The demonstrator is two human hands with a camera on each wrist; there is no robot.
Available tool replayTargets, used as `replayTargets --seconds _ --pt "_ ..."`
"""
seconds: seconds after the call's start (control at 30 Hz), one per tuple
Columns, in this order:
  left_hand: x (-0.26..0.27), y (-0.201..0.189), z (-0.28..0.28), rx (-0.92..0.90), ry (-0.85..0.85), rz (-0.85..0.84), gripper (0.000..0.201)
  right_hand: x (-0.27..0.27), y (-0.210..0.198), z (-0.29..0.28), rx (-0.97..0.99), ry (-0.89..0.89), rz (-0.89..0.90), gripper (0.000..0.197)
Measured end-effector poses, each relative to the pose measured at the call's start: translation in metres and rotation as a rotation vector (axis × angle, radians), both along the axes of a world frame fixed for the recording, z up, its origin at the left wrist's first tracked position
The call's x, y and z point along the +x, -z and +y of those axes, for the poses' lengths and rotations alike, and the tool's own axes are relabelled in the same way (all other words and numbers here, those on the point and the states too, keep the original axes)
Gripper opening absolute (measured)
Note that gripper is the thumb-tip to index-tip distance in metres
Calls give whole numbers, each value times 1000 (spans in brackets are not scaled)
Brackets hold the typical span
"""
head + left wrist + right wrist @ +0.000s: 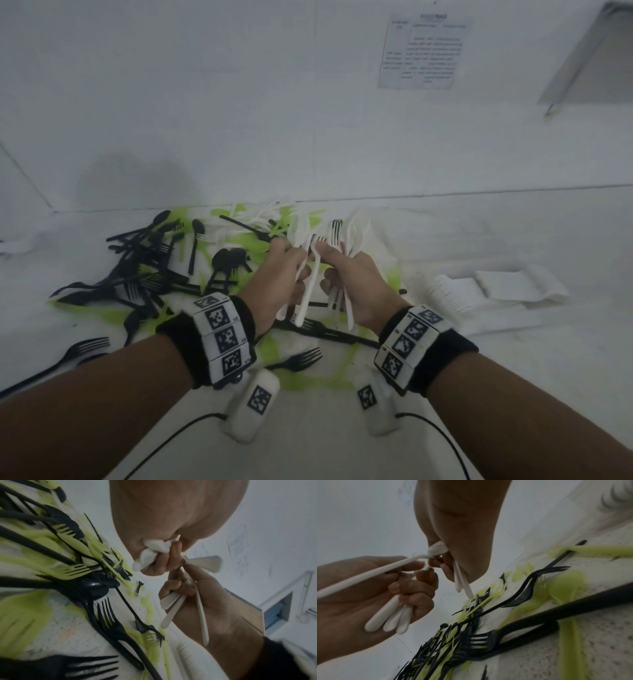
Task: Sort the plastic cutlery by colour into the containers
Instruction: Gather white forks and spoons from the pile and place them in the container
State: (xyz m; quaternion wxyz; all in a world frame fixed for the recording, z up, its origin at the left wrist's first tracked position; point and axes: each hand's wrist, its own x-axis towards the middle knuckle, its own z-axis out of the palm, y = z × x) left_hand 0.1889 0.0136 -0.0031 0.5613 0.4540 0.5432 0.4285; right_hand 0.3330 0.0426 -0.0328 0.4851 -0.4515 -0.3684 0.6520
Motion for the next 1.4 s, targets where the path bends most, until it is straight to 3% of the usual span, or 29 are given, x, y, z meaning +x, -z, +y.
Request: replayTargets --seconds 0.27,0.4,0.57,0.67,0.8,1.03,1.17,1.27,1.4 --pt "-22 2 3 66 72 96 30 -15 5 1 -32 6 68 27" --pt "-27 -1 2 62 110 66 30 -26 7 2 3 -44 110 41" --pt "-44 5 6 78 -43 159 21 -14 5 12 -78 230 166 18" --pt "-53 9 12 69 -43 282 20 -8 3 11 -12 226 40 18" --pt "-52 14 16 65 -46 322 26 -29 -8 0 26 134 -38 22" --pt "-48 20 15 307 -27 618 18 -53 -19 -13 38 90 9 26" --pt "-46 23 16 368 36 915 15 -55 -19 -13 35 71 -7 31" --pt "-43 21 15 407 27 778 6 -55 -12 -11 8 115 -39 26" --pt "-40 13 6 241 113 437 16 -47 -4 -8 -67 153 49 17"
